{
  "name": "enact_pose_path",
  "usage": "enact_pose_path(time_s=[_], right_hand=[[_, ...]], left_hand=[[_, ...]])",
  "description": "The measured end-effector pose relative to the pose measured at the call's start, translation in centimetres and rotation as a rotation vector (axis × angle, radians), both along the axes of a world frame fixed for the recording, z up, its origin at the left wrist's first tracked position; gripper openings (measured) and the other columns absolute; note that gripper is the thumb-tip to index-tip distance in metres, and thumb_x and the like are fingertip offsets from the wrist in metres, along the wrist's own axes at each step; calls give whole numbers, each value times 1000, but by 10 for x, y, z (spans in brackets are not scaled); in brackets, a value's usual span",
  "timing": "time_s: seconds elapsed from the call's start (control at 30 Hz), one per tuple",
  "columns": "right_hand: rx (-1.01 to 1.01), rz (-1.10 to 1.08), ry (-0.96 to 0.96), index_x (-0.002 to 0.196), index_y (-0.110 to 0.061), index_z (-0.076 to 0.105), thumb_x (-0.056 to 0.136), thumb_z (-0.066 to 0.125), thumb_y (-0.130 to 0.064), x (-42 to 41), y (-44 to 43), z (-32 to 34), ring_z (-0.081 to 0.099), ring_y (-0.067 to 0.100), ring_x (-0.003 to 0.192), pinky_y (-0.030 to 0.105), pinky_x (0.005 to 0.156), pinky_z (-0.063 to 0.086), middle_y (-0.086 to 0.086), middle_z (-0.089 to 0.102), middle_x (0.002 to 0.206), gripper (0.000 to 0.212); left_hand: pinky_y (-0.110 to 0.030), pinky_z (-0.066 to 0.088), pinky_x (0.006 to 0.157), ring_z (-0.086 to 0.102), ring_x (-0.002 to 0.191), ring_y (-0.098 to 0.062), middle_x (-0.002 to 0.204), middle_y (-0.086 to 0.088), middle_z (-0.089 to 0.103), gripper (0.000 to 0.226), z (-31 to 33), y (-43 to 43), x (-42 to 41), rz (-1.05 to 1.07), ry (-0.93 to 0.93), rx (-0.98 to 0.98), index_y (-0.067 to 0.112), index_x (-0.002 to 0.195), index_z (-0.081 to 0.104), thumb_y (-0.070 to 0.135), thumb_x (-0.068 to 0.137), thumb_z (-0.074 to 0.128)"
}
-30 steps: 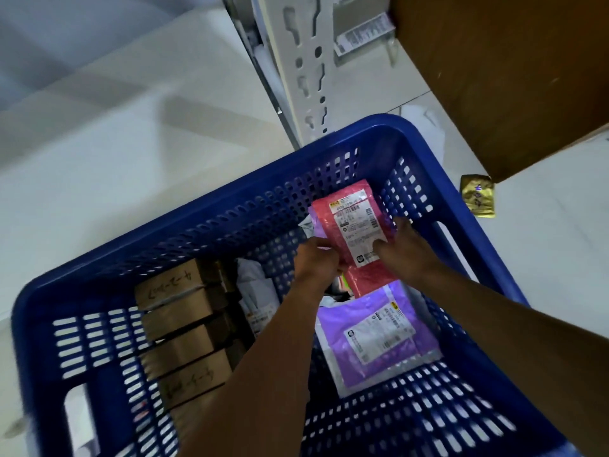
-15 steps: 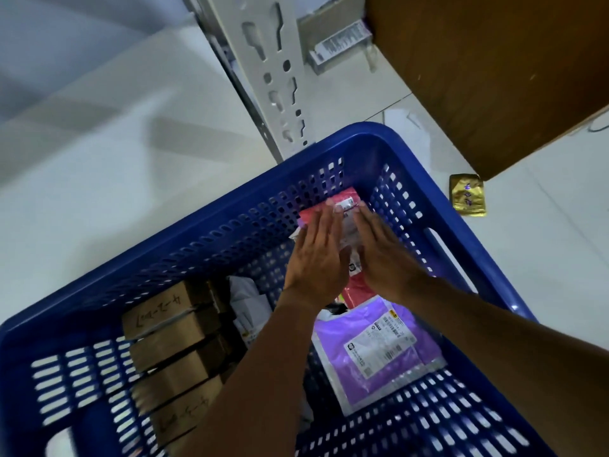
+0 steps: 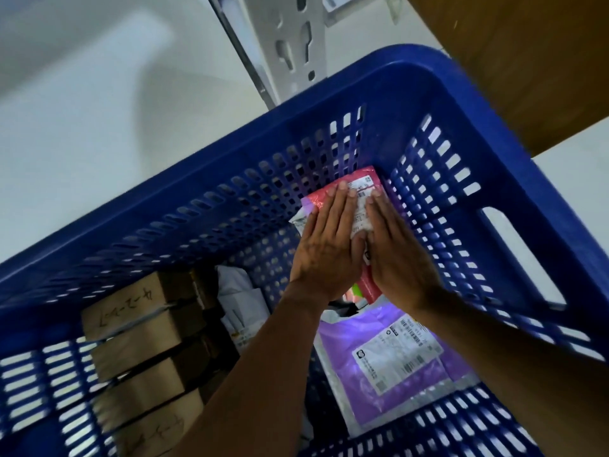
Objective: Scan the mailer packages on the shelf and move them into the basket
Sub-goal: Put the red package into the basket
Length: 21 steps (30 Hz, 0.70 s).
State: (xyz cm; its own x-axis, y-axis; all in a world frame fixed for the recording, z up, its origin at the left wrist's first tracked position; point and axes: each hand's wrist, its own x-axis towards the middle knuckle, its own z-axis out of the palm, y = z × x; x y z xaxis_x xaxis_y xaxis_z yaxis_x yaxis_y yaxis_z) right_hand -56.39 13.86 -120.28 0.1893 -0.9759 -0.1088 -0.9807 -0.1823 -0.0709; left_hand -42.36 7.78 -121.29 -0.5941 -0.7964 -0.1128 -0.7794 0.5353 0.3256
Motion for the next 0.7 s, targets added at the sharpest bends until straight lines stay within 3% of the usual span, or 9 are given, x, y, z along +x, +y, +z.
enact_pose_path(time_s=[0.1,0.17,0.23,0.3,0.4,0.5,0.57,0.63,0.7], right_hand=[[58,-27,107,151,12,-3,101,28,-20,2,-1,-8,-5,48,149,52,124,5,37,-1,158,67],[70,-68,42,153,10,-1,103,31,-21,2,-3,-10,-9,42,151,49,124,6,32,-2,161,67],[15,-72,-52,150,11,3,104,28,-17,-1,-4,-8,3,42,151,48,124,11,32,8,160,60],[6,-64,-152,146,16,16,105,21,-20,-3,-5,3,21,45,147,51,120,26,34,23,154,55],[90,-133,-259,139,19,37,98,31,-21,-3,-8,28,41,46,138,53,112,38,36,41,145,57],[241,-172,-251,151,12,21,100,19,-34,-10,-12,50,23,37,149,46,122,22,28,21,159,68],[337,-258,-318,157,0,1,101,31,-44,-12,-14,76,12,30,153,44,123,20,18,8,165,77],[352,-353,-402,157,-8,0,100,48,-37,-11,-19,104,26,30,148,46,117,30,15,21,162,80],[294,-398,-449,155,-14,9,101,46,-33,-10,-21,131,45,31,134,50,106,45,13,41,149,68]], left_hand=[[-45,11,124,0,154,-17,168,-6,2,61,0,1,-2,7,-5,42,11,160,11,35,106,25],[-46,9,124,-2,154,-17,168,-4,-1,61,6,0,-3,17,-24,71,12,160,8,36,106,24],[-48,9,124,-2,154,-18,168,-4,-1,62,12,-1,-4,13,-83,69,12,160,7,37,105,22],[-49,9,124,-3,154,-19,168,-4,-2,64,20,-3,-7,18,-152,60,12,160,5,40,105,20],[-48,5,124,-9,154,-19,167,-3,-9,67,45,-3,-3,27,-228,73,12,159,-4,44,103,11],[-46,10,125,-6,154,-20,167,-5,-6,68,75,-1,2,14,-190,103,10,159,-3,44,100,3],[-46,15,124,-1,154,-22,167,-8,-3,68,99,3,9,30,-184,138,7,159,-2,40,100,3],[-45,15,124,1,154,-23,167,-11,-4,67,116,4,18,76,-170,210,5,158,-6,35,101,12],[-43,14,124,0,154,-22,167,-10,-7,69,137,3,28,112,-178,250,6,157,-9,32,102,24]])
